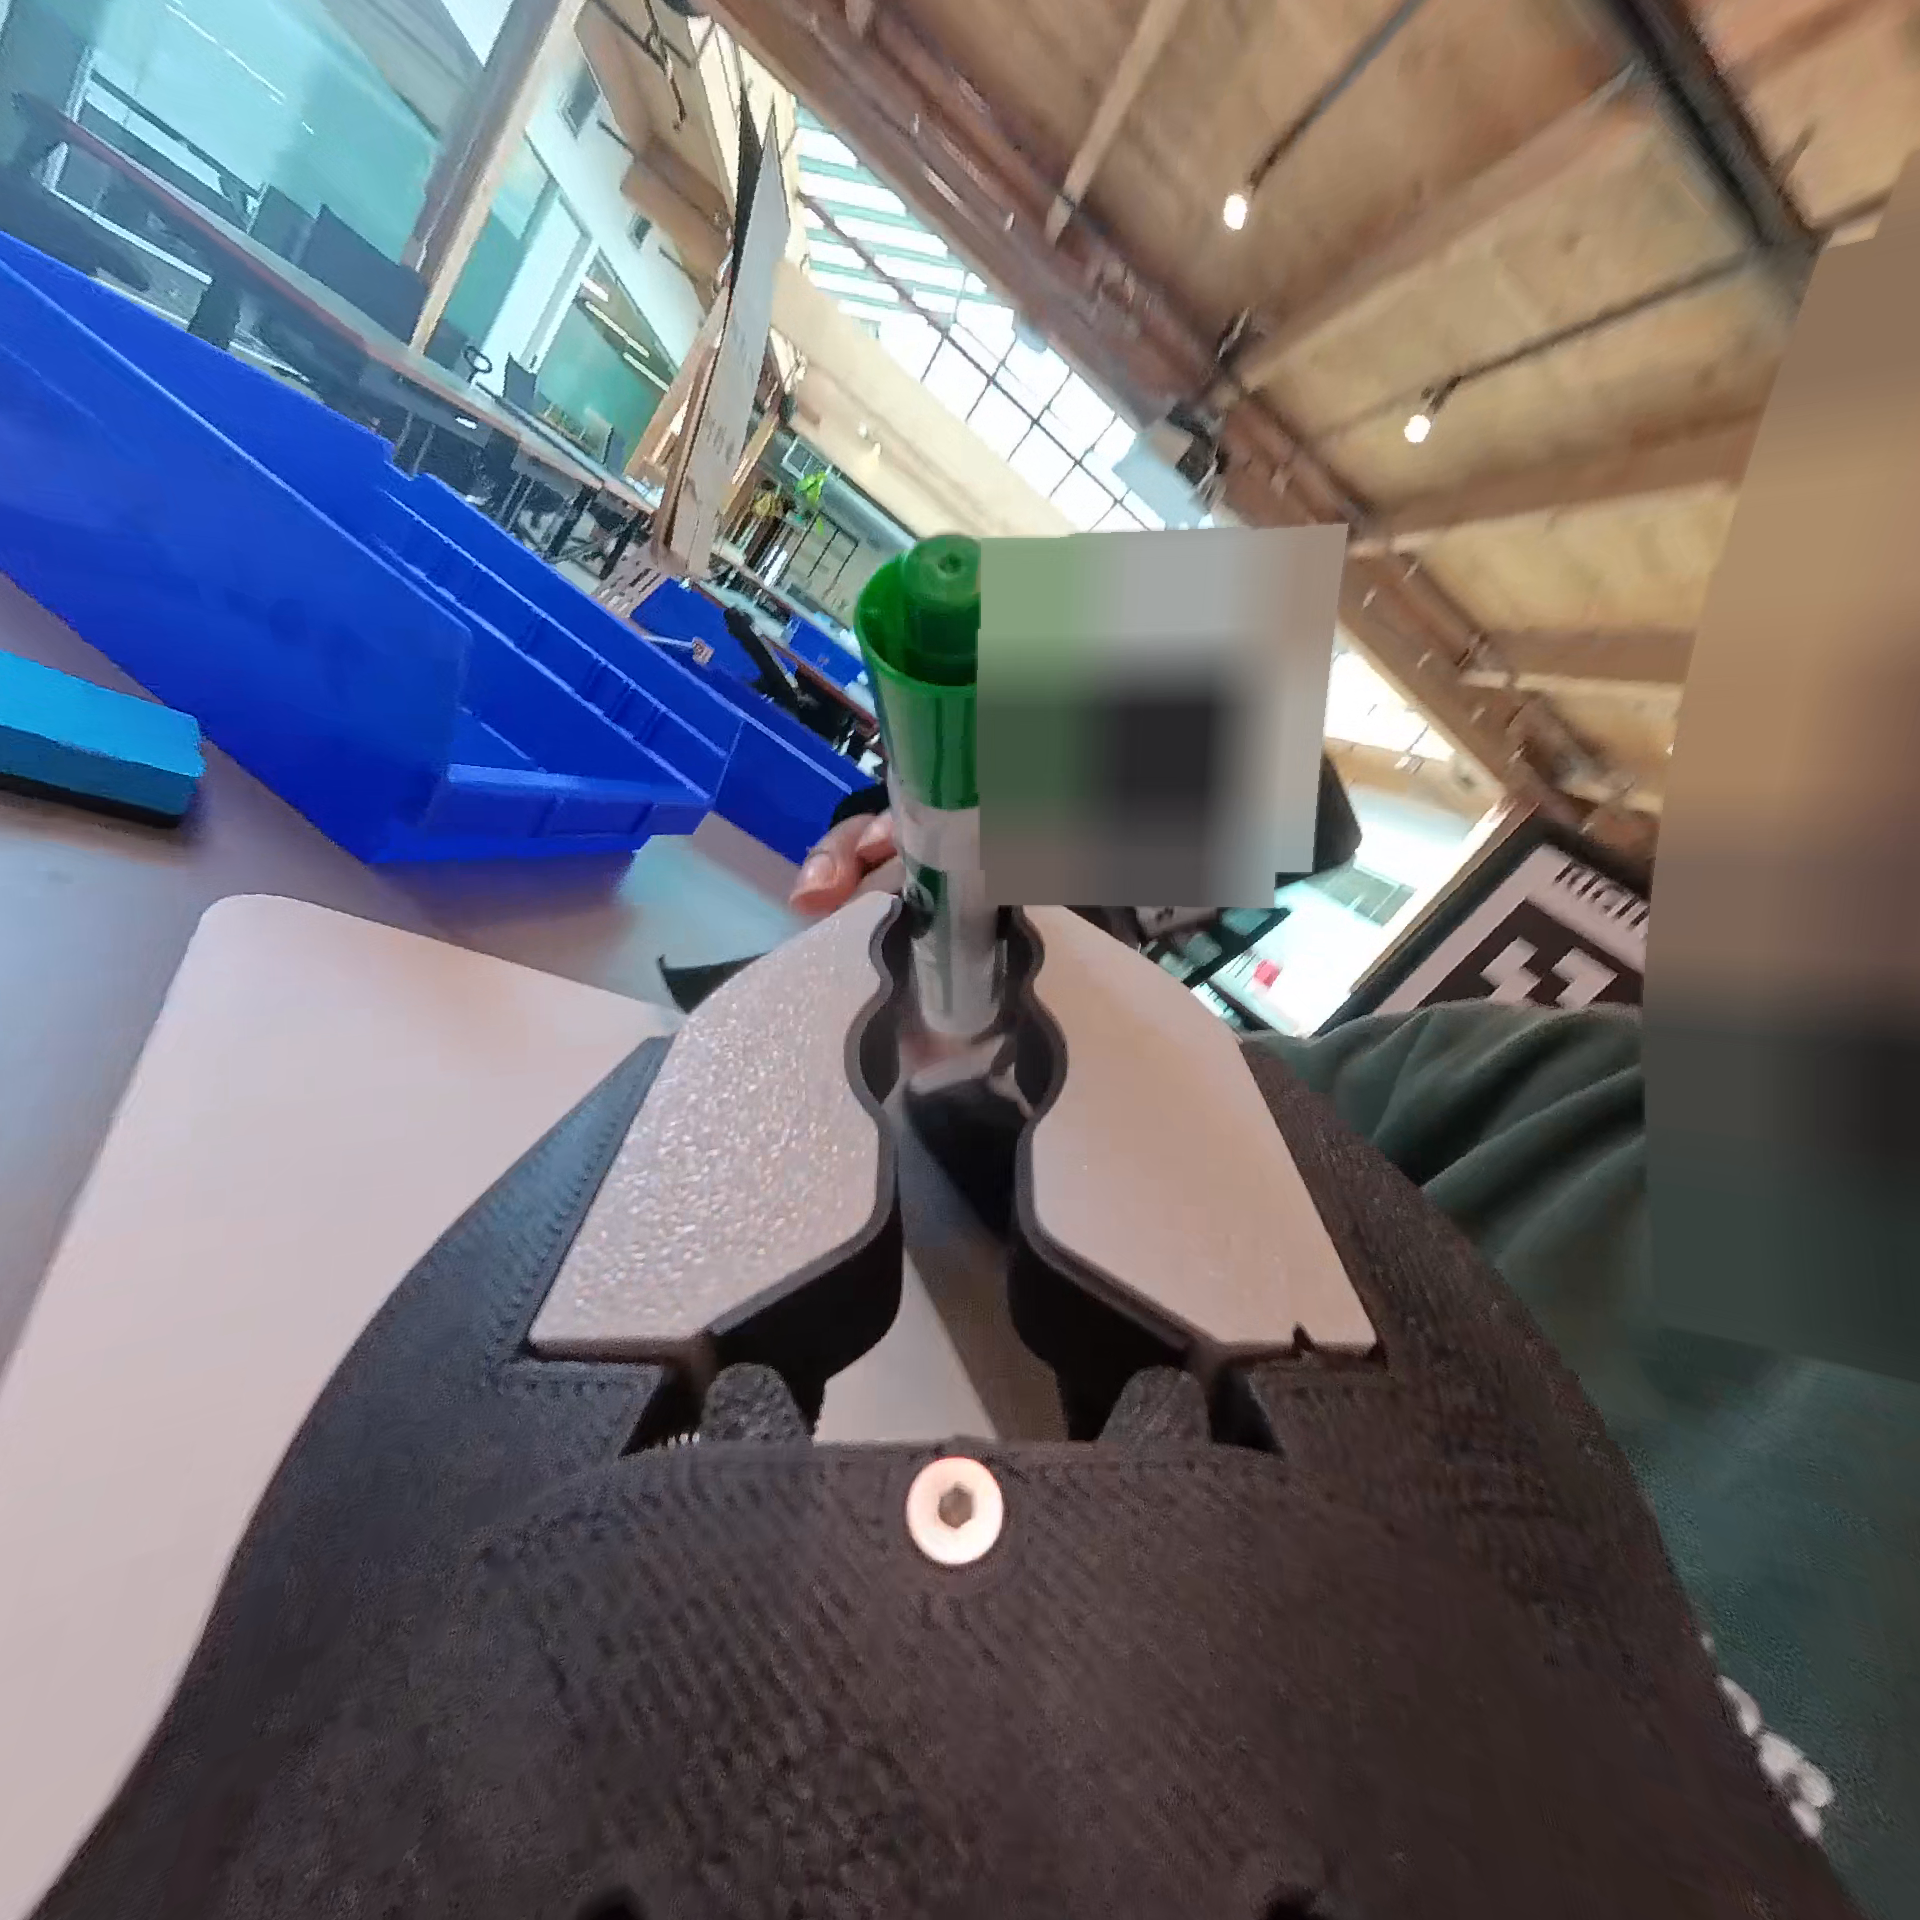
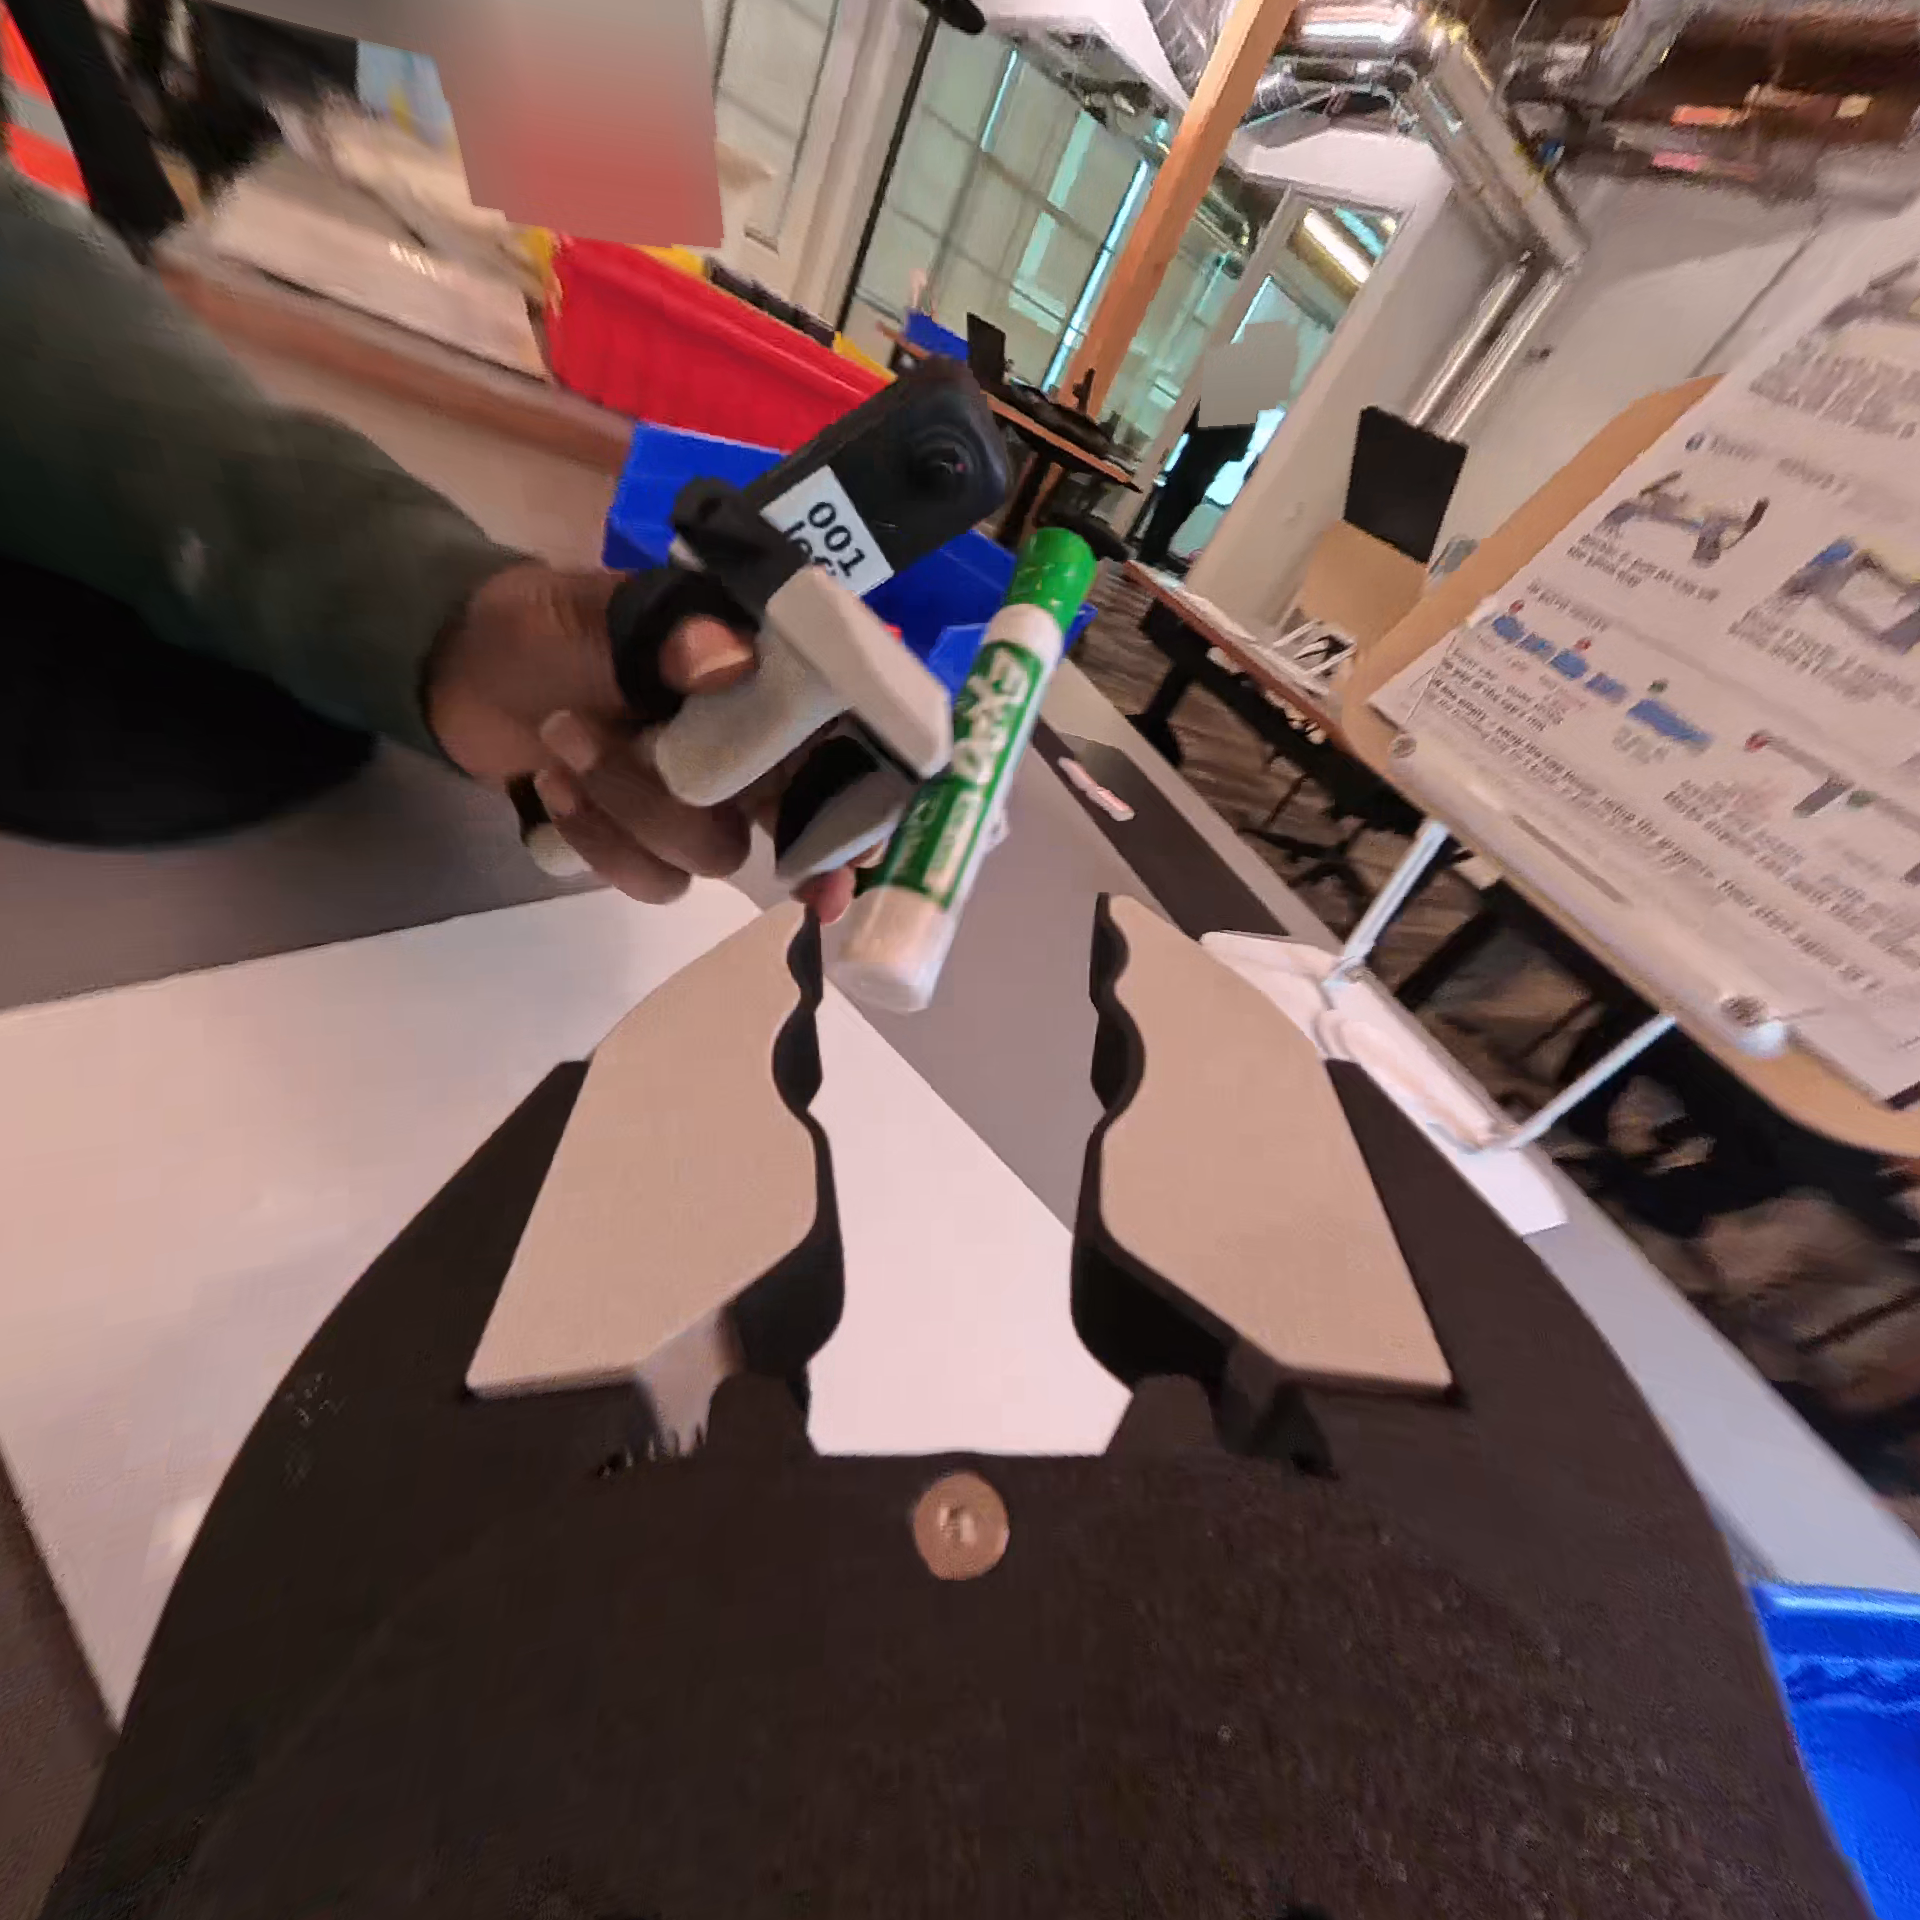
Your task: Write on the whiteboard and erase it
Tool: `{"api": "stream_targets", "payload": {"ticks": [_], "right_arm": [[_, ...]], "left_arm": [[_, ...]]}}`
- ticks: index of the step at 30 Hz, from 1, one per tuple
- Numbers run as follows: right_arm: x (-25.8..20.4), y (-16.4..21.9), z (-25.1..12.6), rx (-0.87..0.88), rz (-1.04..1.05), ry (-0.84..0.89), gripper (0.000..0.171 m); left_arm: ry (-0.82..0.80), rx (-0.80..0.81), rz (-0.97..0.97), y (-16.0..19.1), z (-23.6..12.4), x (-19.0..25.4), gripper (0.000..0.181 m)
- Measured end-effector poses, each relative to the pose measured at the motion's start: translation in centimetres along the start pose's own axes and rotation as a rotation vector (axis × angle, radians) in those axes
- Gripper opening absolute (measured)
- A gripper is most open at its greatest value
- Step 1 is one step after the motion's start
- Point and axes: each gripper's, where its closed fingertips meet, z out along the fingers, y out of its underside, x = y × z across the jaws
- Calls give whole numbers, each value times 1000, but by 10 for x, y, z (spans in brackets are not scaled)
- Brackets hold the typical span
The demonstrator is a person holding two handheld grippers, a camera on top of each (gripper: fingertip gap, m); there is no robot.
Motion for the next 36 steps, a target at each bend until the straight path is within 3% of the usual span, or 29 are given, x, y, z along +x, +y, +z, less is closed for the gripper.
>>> {"api": "stream_targets", "payload": {"ticks": [5, 8, 15, 20, 27, 36], "right_arm": [[-6, -10, 18, -20, -271, 184, 42], [-1, -18, 20, 5, -267, 242, 29], [0, -14, 12, 6, -166, 192, 20], [3, -7, 4, 31, 4, 93, 20], [-20, 0, -1, 57, 323, -191, 20], [-40, 8, 4, 43, 462, -335, 20]], "left_arm": [[85, 91, -177, -1, 9, 18, 18], [99, 121, -208, 6, 17, 26, 18], [82, 108, -207, 3, 10, 18, 21], [-12, 63, -40, -11, -17, 1, 29], [-99, -226, 405, 15, -27, 5, 33], [-54, -320, 442, 31, -27, 12, 21]]}}
